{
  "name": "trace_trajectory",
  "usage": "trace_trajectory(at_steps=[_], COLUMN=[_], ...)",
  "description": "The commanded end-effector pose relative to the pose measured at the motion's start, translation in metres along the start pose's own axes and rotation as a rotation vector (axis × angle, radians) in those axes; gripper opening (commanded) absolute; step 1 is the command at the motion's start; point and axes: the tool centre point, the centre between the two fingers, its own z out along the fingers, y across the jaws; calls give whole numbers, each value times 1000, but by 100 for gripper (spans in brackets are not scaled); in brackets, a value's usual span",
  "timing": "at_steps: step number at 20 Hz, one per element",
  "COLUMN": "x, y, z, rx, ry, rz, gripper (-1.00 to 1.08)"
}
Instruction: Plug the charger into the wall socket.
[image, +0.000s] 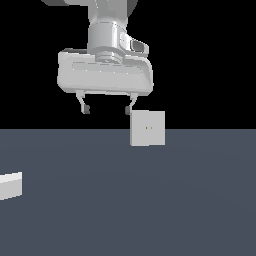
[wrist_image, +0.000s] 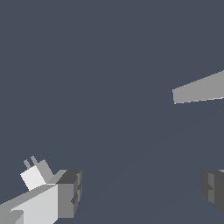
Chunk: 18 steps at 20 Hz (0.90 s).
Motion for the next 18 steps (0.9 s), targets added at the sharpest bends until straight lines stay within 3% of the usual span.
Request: trace_trajectory(at_steps=[1, 10, 18], x=[-4, -36, -61], y=[-20, -104, -143], z=[9, 51, 74], rx=[3, 14, 19], ry=[10, 57, 82], rz=[-64, -348, -496], gripper=[100, 100, 100])
